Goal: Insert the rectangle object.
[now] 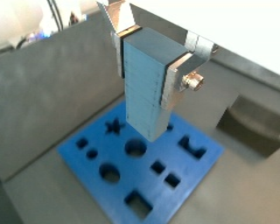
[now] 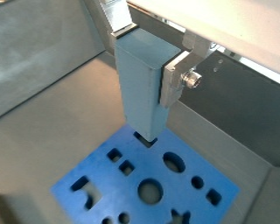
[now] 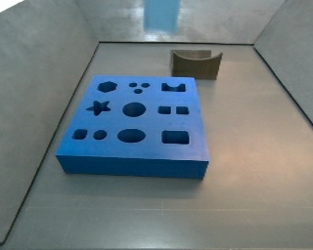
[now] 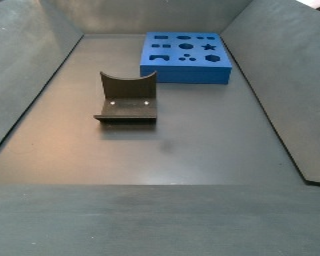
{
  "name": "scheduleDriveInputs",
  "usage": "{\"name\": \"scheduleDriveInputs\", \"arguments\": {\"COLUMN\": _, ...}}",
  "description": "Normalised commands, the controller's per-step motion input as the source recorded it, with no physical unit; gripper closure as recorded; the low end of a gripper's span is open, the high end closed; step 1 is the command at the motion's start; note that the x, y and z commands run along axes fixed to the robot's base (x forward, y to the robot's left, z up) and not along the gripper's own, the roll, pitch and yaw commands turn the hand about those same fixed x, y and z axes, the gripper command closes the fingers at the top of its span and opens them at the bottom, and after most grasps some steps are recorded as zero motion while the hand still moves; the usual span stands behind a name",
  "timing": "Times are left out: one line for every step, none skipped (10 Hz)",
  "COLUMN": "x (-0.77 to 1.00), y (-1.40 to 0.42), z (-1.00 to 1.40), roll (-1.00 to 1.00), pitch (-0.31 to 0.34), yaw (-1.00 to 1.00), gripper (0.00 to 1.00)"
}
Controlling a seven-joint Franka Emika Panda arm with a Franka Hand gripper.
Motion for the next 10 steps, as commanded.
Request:
{"name": "scheduleDriveInputs", "arguments": {"x": 0.38, "y": -0.4, "z": -1.0, "roll": -0.01, "pitch": 0.0, "yaw": 0.15, "gripper": 1.0}}
{"name": "scheduleDriveInputs", "arguments": {"x": 0.33, "y": -0.24, "z": -1.0, "roll": 0.0, "pitch": 0.0, "yaw": 0.23, "gripper": 1.0}}
{"name": "scheduleDriveInputs", "arguments": {"x": 0.31, "y": -0.08, "z": -1.0, "roll": 0.04, "pitch": -0.001, "yaw": 0.28, "gripper": 1.0}}
{"name": "scheduleDriveInputs", "arguments": {"x": 0.29, "y": -0.05, "z": -1.0, "roll": 0.13, "pitch": 0.0, "yaw": 0.28, "gripper": 1.0}}
{"name": "scheduleDriveInputs", "arguments": {"x": 0.33, "y": -0.14, "z": -0.91, "roll": 0.18, "pitch": 0.0, "yaw": 0.19, "gripper": 1.0}}
{"name": "scheduleDriveInputs", "arguments": {"x": 0.37, "y": -0.28, "z": -0.83, "roll": 0.21, "pitch": 0.059, "yaw": 0.0, "gripper": 1.0}}
{"name": "scheduleDriveInputs", "arguments": {"x": 0.26, "y": -0.29, "z": -0.71, "roll": 0.22, "pitch": 0.067, "yaw": -0.13, "gripper": 1.0}}
{"name": "scheduleDriveInputs", "arguments": {"x": 0.19, "y": -0.24, "z": -0.6, "roll": 0.21, "pitch": 0.084, "yaw": -0.22, "gripper": 1.0}}
{"name": "scheduleDriveInputs", "arguments": {"x": 0.08, "y": -0.15, "z": -0.5, "roll": 0.2, "pitch": 0.081, "yaw": -0.24, "gripper": 1.0}}
{"name": "scheduleDriveInputs", "arguments": {"x": 0.01, "y": -0.07, "z": -0.38, "roll": 0.18, "pitch": 0.077, "yaw": -0.21, "gripper": 1.0}}
